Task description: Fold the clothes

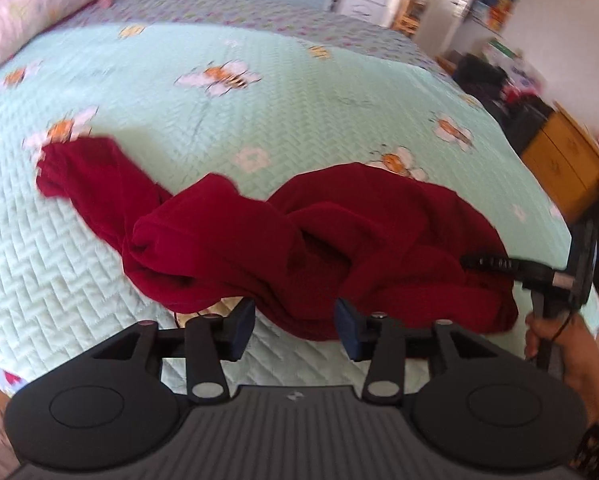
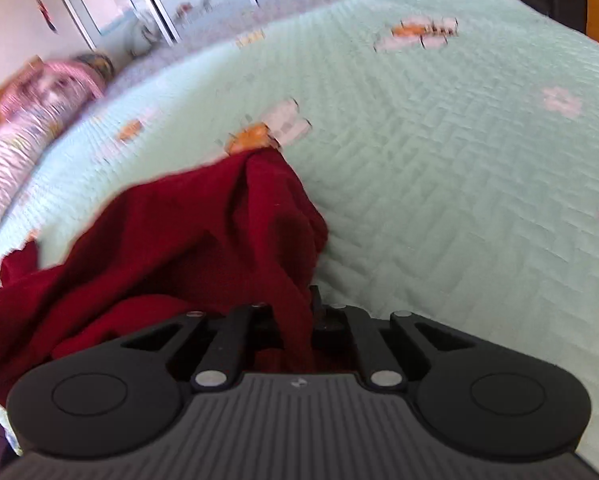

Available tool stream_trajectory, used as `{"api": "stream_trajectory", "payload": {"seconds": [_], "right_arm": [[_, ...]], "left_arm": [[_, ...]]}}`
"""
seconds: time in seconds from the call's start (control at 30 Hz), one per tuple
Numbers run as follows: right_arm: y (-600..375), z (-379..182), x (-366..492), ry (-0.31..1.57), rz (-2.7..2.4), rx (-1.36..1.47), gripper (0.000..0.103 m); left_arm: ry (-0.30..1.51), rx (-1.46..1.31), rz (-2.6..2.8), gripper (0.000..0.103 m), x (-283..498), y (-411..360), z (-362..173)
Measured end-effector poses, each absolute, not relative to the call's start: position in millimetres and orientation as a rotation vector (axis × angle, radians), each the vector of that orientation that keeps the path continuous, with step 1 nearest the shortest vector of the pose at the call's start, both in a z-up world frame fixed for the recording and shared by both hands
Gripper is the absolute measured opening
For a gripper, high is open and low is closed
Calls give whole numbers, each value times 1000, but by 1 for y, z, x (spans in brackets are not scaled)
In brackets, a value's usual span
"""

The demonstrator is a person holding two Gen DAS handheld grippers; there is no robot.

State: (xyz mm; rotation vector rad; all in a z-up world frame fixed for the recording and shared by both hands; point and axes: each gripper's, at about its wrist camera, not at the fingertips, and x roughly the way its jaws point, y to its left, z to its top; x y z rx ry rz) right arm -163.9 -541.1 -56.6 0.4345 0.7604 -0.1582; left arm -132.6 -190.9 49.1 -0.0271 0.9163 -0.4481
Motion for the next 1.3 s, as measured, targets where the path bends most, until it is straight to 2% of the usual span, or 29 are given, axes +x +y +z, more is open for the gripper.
{"api": "stream_trajectory", "payload": {"seconds": [0.17, 0.2, 0.23, 0.37, 0.6, 0.97, 1.0, 1.03, 1.1, 1.17, 1.3], "right_arm": [[-552, -36, -212, 650, -301, 348, 7], [-557, -33, -223, 641, -321, 347, 7], [-562, -32, -231, 645, -336, 343, 7], [-589, -52, -242, 705, -356, 434, 8], [-599, -48, -258, 636, -314, 657, 27], [-579, -22, -268, 550, -241, 653, 37], [-578, -22, -268, 549, -240, 643, 41], [-576, -22, -267, 557, -244, 636, 43], [-579, -28, -266, 579, -266, 658, 46], [-585, -34, -267, 596, -274, 693, 46], [-587, -37, -269, 606, -283, 692, 46]], "left_arm": [[839, 65, -522, 51, -149, -205, 62], [825, 69, -543, 54, -151, -209, 64], [813, 75, -562, 58, -152, -214, 64], [807, 152, -620, 60, -151, -245, 52], [823, 223, -681, 60, -147, -288, 30], [907, 208, -646, 61, -124, -320, -20], [920, 199, -646, 56, -120, -321, -25], [927, 184, -641, 35, -117, -321, -28], [923, 145, -628, 14, -112, -321, -28], [883, 102, -615, 6, -112, -319, -20], [720, 3, -557, 5, -110, -297, 30]]}}
